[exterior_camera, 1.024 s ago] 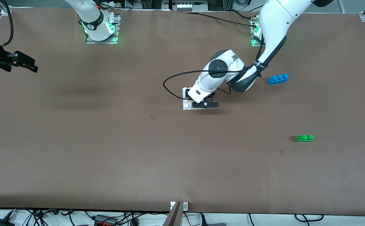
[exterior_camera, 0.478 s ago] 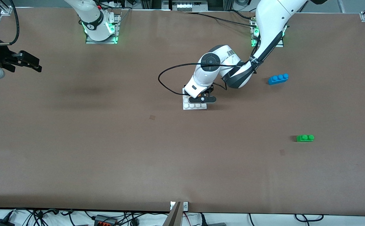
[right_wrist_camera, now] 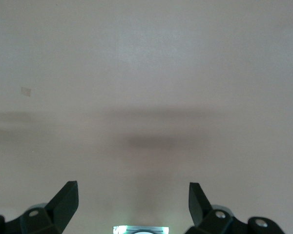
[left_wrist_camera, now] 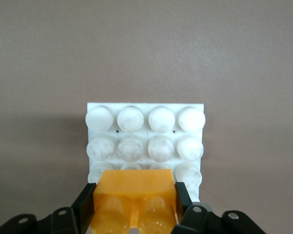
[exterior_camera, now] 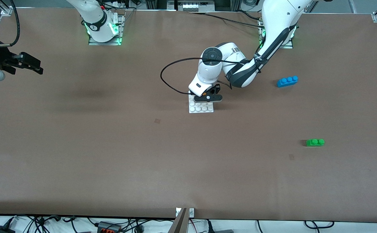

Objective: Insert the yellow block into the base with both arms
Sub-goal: 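Press the yellow brick down onto the base studs with the left gripper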

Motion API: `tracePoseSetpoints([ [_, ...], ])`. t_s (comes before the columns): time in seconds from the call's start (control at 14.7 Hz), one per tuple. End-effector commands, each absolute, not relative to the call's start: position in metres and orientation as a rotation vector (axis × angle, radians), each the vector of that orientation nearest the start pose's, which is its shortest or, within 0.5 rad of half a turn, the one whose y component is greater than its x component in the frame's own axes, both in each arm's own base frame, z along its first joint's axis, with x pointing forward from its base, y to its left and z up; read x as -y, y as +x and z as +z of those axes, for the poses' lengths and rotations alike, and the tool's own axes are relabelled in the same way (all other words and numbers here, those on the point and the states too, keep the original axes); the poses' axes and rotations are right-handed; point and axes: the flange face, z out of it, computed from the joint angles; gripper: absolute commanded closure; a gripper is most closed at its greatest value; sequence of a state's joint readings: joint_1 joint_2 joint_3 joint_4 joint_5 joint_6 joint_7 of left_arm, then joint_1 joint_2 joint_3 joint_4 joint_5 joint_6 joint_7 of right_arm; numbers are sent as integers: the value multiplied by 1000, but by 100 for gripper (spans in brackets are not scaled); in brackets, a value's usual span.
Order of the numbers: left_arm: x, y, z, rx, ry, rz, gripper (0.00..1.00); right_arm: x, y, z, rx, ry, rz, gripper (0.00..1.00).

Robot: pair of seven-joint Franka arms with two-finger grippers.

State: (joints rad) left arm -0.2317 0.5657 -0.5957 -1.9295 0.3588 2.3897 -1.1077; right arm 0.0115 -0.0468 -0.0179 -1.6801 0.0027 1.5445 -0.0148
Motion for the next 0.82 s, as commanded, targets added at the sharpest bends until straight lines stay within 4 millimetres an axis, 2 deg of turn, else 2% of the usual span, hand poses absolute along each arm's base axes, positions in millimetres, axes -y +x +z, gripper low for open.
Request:
tracePoseSetpoints([
  [0.0, 448, 427, 241, 127, -3163, -13, 39, 2, 531, 602, 17, -3136, 125, 0],
  [0.34, 449, 426, 227, 99, -3140, -30, 39, 2, 532, 602, 17, -3136, 123, 0],
  [0.75, 453, 430, 220, 116, -3165, -30, 39, 2, 532, 602, 17, -3136, 123, 0],
])
